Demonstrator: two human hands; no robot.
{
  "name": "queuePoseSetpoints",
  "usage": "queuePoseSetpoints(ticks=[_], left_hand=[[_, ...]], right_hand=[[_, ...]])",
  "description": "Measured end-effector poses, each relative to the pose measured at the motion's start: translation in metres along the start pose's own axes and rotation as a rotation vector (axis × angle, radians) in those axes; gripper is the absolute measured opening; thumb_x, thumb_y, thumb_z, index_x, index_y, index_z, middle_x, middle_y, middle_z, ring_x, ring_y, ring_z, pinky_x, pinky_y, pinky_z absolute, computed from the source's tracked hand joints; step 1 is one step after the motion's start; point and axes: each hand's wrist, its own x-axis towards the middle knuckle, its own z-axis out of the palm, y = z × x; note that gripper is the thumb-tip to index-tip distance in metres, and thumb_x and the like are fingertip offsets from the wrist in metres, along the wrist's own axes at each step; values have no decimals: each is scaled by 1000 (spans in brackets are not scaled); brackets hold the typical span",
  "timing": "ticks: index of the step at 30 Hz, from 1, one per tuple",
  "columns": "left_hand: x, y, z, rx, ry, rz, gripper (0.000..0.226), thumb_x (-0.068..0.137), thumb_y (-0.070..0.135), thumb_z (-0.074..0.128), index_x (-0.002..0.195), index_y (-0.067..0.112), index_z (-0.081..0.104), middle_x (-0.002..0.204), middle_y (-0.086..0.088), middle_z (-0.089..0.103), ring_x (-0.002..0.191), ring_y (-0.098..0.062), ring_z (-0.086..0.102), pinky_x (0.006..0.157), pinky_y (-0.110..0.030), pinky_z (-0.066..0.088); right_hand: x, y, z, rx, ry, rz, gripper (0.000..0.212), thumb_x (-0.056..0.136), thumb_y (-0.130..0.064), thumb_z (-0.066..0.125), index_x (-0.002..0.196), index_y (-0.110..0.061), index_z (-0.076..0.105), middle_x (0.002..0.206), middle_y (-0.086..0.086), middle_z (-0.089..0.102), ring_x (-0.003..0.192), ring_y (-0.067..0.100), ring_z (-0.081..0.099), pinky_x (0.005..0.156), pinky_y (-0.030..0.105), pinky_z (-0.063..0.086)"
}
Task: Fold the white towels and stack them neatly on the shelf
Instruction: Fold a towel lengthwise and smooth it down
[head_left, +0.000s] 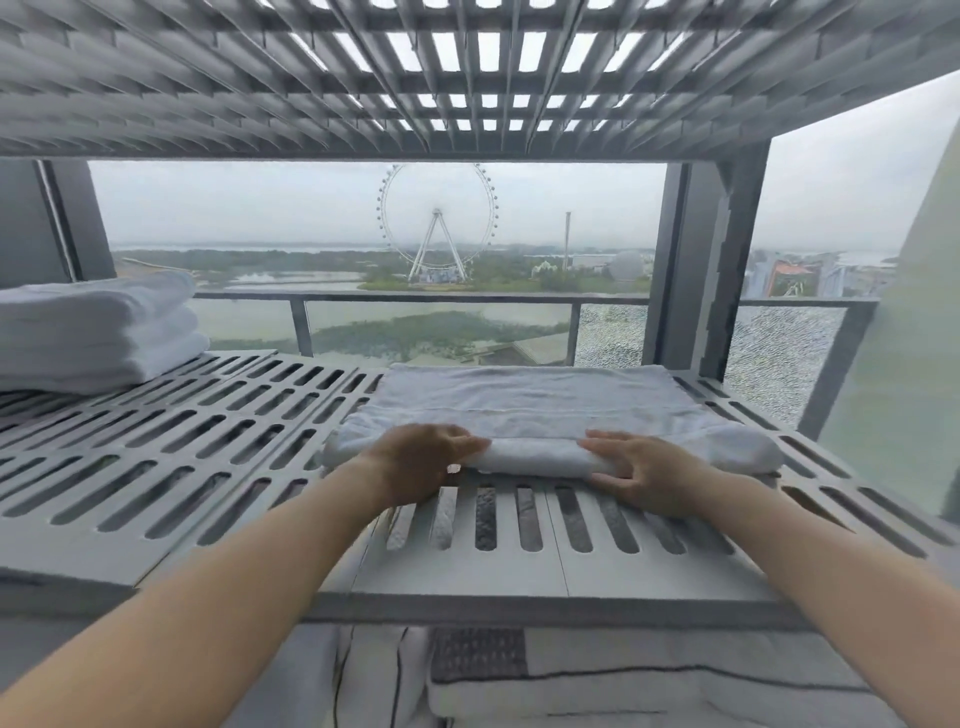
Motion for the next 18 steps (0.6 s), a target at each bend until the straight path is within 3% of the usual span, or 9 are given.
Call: queuePoseSetpoints(ticks=[2,4,5,7,8,10,12,14,18], left_hand=[[2,10,-5,-178,-39,-120,46,94,40,39,136,20,42,138,-4,48,121,-19,50,84,-5,41],[-2,20,-13,-371,88,-248,50,93,8,39,141,21,28,137,-3,47,120,-20,51,95,-22,44],[-5,22,-8,-351,108,-238,57,91,3,37,142,21,24,137,-2,46,120,-20,50,99,-28,41],[-15,20,-4,-379,90,-244,59,88,4,37,143,24,26,139,0,45,124,-18,45,104,-28,33],[-23,16,-4,-388,78,-213,58,88,8,38,142,28,30,143,2,42,128,-16,40,108,-28,28],[-37,6,0,-399,34,-212,57,89,20,39,141,40,29,151,11,29,136,-14,29,113,-40,20],[-46,-3,2,-397,-33,-279,57,89,25,39,140,48,25,153,16,21,139,-12,22,113,-48,19],[-46,-7,4,-419,-81,-296,60,89,25,40,139,52,22,154,13,17,142,-13,15,113,-52,19],[-38,-15,6,-475,-206,-325,61,83,37,30,137,58,12,157,10,6,144,-25,3,111,-61,8]], right_hand=[[-3,-5,-3,-21,57,35,44,91,-33,49,133,-23,48,138,-4,49,123,18,47,102,32,36],[-9,-9,-6,-35,114,73,22,89,-26,46,98,-18,64,103,5,68,89,22,58,73,32,42],[-13,-11,-8,-45,126,87,20,87,-28,44,77,-19,59,83,4,66,75,22,55,63,32,39],[-18,-19,-11,-66,134,107,29,82,-38,38,67,-17,51,68,0,59,67,22,55,58,34,40],[-19,-25,-11,-60,132,106,33,81,-43,34,71,-18,54,73,-1,62,72,21,57,61,35,43],[-14,-42,-6,-17,95,93,42,85,-49,28,101,-26,60,112,-2,63,102,21,57,82,40,46],[-4,-61,6,31,-6,44,50,92,-53,25,136,-32,39,149,-7,33,135,18,32,107,45,29],[5,-74,17,-10,-88,12,55,92,-60,19,144,-41,16,155,-14,8,143,11,8,115,47,9],[6,-73,26,-60,-124,48,58,88,-67,15,142,-49,3,155,-17,-5,144,14,-4,113,50,-3]])
